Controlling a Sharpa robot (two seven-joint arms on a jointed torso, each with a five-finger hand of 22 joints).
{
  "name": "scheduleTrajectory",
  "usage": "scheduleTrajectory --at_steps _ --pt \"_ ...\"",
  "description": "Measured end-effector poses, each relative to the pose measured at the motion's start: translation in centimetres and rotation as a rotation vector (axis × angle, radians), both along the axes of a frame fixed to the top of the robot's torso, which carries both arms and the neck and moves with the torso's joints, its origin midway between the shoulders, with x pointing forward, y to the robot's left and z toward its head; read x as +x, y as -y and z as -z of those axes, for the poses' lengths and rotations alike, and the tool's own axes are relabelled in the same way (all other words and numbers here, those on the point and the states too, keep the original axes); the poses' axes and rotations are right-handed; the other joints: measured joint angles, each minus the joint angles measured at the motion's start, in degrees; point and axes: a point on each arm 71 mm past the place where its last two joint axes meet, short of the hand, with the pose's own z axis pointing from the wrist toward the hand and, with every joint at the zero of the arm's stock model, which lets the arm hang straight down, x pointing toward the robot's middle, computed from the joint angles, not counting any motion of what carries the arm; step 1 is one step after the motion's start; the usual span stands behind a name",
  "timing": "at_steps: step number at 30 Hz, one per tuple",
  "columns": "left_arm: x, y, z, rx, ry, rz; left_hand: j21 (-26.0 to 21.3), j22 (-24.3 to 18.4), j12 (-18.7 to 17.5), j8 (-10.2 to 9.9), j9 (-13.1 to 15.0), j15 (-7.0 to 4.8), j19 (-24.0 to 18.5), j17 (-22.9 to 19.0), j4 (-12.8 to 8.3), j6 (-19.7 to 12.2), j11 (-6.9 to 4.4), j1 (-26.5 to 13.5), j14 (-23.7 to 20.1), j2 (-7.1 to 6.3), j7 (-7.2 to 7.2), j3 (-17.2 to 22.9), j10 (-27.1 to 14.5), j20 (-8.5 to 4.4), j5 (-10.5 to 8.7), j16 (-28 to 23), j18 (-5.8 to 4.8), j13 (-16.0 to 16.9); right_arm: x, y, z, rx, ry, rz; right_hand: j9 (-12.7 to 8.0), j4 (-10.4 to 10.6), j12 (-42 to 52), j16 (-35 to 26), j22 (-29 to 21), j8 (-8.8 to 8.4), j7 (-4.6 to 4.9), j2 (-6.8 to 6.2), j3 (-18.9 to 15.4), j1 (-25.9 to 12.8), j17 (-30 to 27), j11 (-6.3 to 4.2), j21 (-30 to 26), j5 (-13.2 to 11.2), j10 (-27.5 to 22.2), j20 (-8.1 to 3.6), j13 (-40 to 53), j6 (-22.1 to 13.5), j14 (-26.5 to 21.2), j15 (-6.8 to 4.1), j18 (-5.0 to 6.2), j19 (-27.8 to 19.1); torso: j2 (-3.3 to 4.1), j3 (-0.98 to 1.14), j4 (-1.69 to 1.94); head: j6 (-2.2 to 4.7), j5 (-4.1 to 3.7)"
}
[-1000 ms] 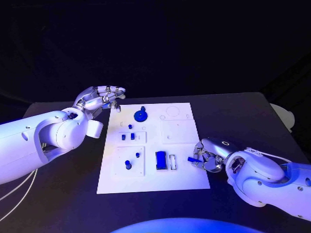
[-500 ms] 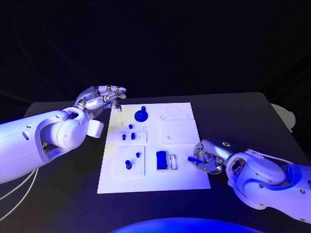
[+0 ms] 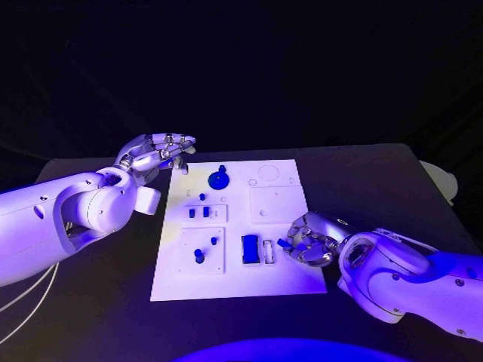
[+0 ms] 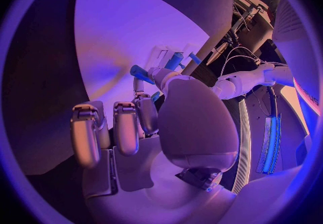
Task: Assemble the parts on the task board
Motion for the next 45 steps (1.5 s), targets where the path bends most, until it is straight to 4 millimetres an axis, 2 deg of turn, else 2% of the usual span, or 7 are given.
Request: scheduleTrajectory --at_steps 2,5,9,11,16,23,45 --pt "0.0 0.0 0.0 0.000 0.000 0.000 0.00 0.00 0.00 0.00 0.00 0.00 0.00 0.00 0.00 0.00 0.00 0.00 0.00 0.00 0.00 0.00 0.00 0.00 0.00 0.00 0.00 0.01 0.0 -0.3 0.1 0.016 -0.012 0.006 0.00 0.00 0.21 0.00 0.01 0.84 0.01 -0.30 0.02 -0.32 0.00 0.00 0.00 0.00 0.00 0.00 0.00 -0.01 0.00 0.00 0.00 0.00 0.01 -0.01 0.02 -0.04 0.03" --pt "0.0 0.0 0.0 0.000 0.000 0.000 0.00 0.00 0.00 0.00 0.00 0.00 0.00 0.00 0.00 0.00 0.00 0.00 0.00 0.00 0.00 0.00 0.00 0.00 0.00 0.00 0.00 0.04 0.1 -0.7 0.2 0.034 -0.026 0.012 0.01 -1.74 0.21 0.00 0.05 0.89 0.05 -0.41 2.20 -2.37 0.01 0.00 0.00 0.45 0.00 0.00 0.00 -0.05 0.00 0.00 0.00 0.00 0.03 -0.01 0.03 -0.08 0.12" --pt "0.0 0.0 0.0 0.000 0.000 0.001 0.00 0.00 0.00 0.00 0.00 0.00 0.00 0.00 0.00 0.00 0.00 0.00 0.00 0.00 0.00 0.00 0.00 0.00 0.00 0.00 0.00 0.04 0.2 -1.1 0.4 0.049 -0.044 0.018 0.01 -1.98 0.29 0.00 0.05 1.11 0.05 -0.49 2.43 -3.54 0.05 -0.21 0.00 1.63 0.21 0.00 0.00 -0.05 0.00 0.00 0.00 0.00 0.03 0.01 0.03 -0.08 0.22" --pt "0.0 0.0 0.0 0.000 0.000 0.001 0.00 0.00 0.00 0.00 0.00 0.00 0.00 0.00 0.00 0.00 0.00 0.00 0.00 0.00 0.00 0.00 0.00 0.00 0.00 0.00 0.00 0.04 0.4 -1.3 0.6 0.054 -0.053 0.020 0.06 -1.51 0.51 0.00 0.05 1.76 0.05 -0.47 2.30 -5.11 0.05 -0.21 0.00 1.65 0.21 0.00 0.00 -0.05 0.00 0.00 0.00 0.00 0.03 0.02 0.02 -0.07 0.25" --pt "0.0 0.0 0.0 -0.001 0.000 0.001 0.00 0.00 0.00 0.00 0.00 0.00 0.00 0.00 0.00 0.00 0.00 0.00 0.00 0.00 0.00 0.00 0.00 0.00 0.00 0.00 0.00 0.04 0.6 -1.7 0.9 0.060 -0.073 0.021 2.41 0.21 0.59 0.00 0.04 1.99 0.09 -0.09 0.89 -7.32 0.04 -0.01 0.00 1.99 0.40 0.00 0.00 0.15 0.00 0.00 0.00 0.00 0.03 0.09 -0.02 -0.15 0.35" --pt "0.0 0.1 0.0 -0.001 0.000 0.002 0.00 0.00 0.00 0.00 0.00 0.00 0.00 0.01 0.00 0.00 0.00 0.00 0.00 0.00 0.00 0.00 0.00 0.00 0.00 0.00 0.00 0.03 0.7 -2.2 1.4 0.060 -0.100 0.014 2.38 1.16 0.80 0.00 0.04 2.17 -0.79 -0.24 -0.01 -8.67 0.04 -0.22 0.00 2.09 0.61 0.00 0.00 1.24 -0.21 -0.21 0.00 0.00 0.07 0.13 -0.06 -0.29 0.54" --pt "0.0 0.1 0.0 -0.001 0.000 0.003 0.00 0.01 0.00 0.00 0.00 0.00 0.00 0.01 0.00 0.00 0.00 0.00 0.00 0.00 0.00 0.00 0.00 0.00 0.00 0.00 0.00 0.02 1.0 -2.8 1.8 0.051 -0.127 -0.006 2.45 2.26 1.45 0.00 0.02 2.41 -0.69 -0.22 -1.02 -9.71 0.02 -0.42 0.00 1.59 0.82 0.00 0.04 1.37 -0.21 -0.21 0.00 0.00 0.01 0.08 -0.05 -0.74 0.84"
